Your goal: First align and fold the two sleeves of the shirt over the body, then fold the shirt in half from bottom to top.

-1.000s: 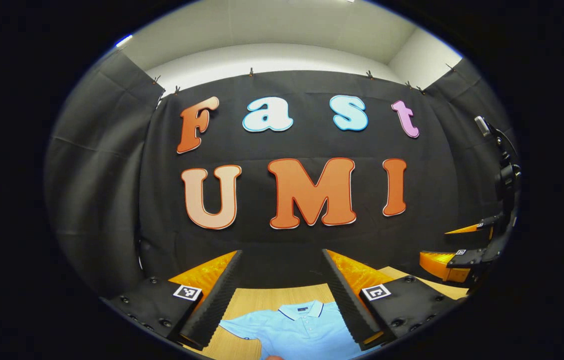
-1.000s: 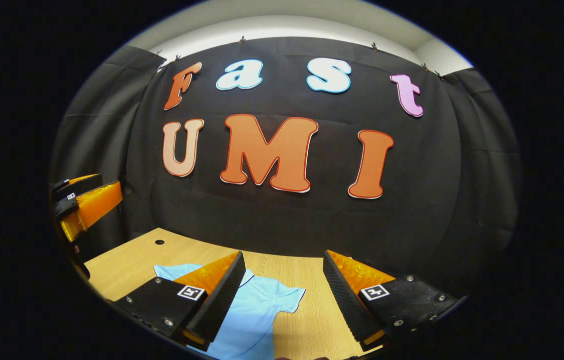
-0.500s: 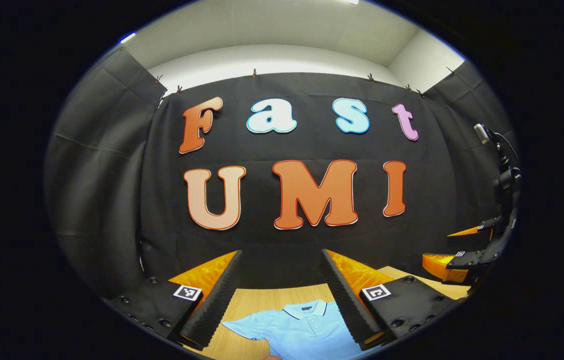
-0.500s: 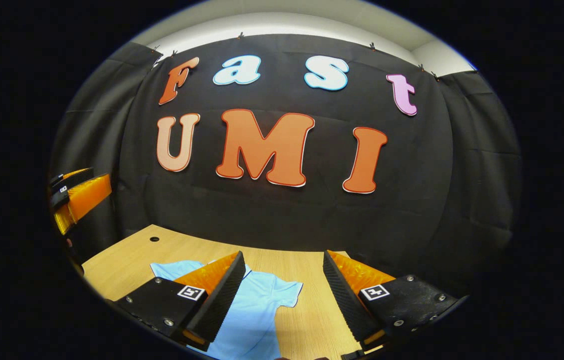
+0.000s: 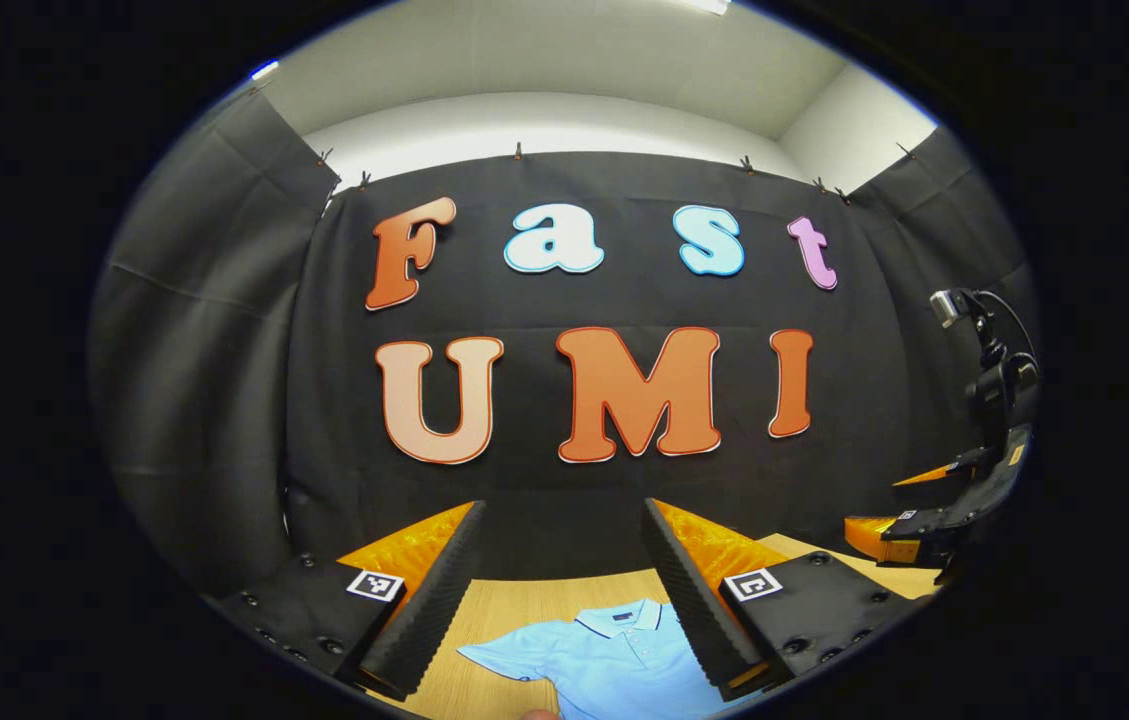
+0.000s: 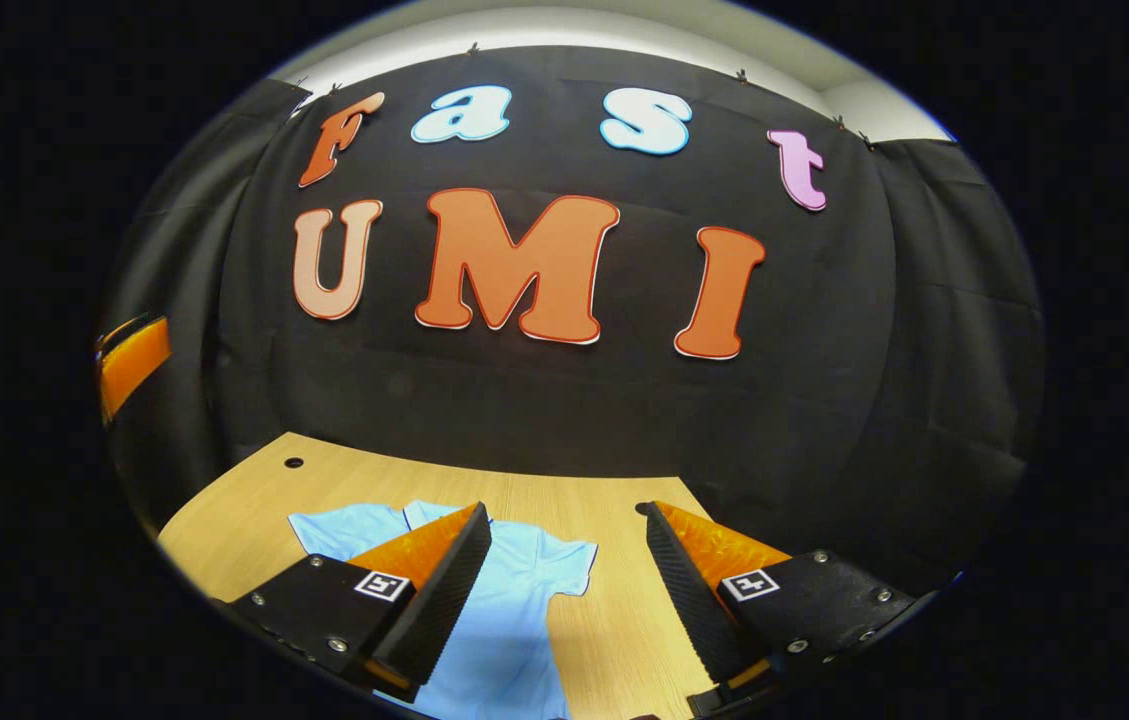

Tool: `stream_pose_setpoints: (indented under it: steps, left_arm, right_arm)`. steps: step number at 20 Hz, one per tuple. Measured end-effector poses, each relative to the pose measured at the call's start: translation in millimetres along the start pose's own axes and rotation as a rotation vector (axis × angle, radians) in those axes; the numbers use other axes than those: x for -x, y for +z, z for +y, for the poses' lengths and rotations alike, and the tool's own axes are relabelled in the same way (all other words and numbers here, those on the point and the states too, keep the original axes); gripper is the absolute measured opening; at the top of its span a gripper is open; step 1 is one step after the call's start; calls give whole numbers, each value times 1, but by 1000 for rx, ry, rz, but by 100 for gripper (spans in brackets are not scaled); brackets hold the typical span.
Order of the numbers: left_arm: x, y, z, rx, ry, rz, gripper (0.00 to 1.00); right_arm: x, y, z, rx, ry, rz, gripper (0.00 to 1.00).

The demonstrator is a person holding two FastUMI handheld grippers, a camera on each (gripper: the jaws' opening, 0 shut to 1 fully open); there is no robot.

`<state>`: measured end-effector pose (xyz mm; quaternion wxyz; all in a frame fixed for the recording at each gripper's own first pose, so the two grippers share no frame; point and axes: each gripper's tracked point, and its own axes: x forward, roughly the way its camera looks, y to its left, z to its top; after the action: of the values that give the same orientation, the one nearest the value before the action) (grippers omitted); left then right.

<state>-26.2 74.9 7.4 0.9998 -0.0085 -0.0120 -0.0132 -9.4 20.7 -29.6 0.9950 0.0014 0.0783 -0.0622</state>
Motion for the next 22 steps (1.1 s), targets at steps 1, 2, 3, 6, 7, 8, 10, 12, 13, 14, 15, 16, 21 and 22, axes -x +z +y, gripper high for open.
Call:
stream_pose_setpoints:
  steps: [1,2,3,6,7,8,10,12,13,14,15,16,21,22]
  left_arm:
    - [-1,2,0,4,1,-11,100]
    - [-1,8,-6,18,-20,-42,100]
    - [-4,13,-10,31,-28,-59,100]
    - [-5,13,-5,29,2,-67,100]
    - [-6,13,-7,21,9,-64,99]
    - [-8,10,-10,12,20,-59,100]
    - [-9,12,-14,5,35,-61,100]
    - [-9,10,-12,10,64,-53,100]
    - [-10,12,-10,5,80,-53,100]
    - [-9,13,-9,-2,95,-55,100]
    - [-9,16,-9,-9,103,-57,100]
    - [-9,15,-9,-18,112,-54,100]
    - [-11,-3,-5,-8,171,9,100]
    - [-12,-6,-2,-13,187,18,100]
  right_arm:
    - [-6,-2,-3,1,1,13,98]
    - [-14,-5,-5,5,-4,31,98]
    - [-22,-7,-9,8,-7,42,98]
    - [-47,-17,-13,5,16,87,97]
    - [-57,-24,-15,4,20,113,97]
    - [-66,-31,-17,0,24,138,97]
    - [-83,-45,-22,-14,29,197,96]
    - [-101,-52,-25,-24,31,239,95]
    - [-111,-54,-27,-23,33,252,95]
    - [-120,-56,-29,-20,34,266,94]
    - [-128,-59,-30,-19,37,280,93]
    - [-137,-64,-30,-22,45,301,93]
    - [-175,-100,-21,7,77,414,93]
    - [-182,-105,-16,9,94,428,93]
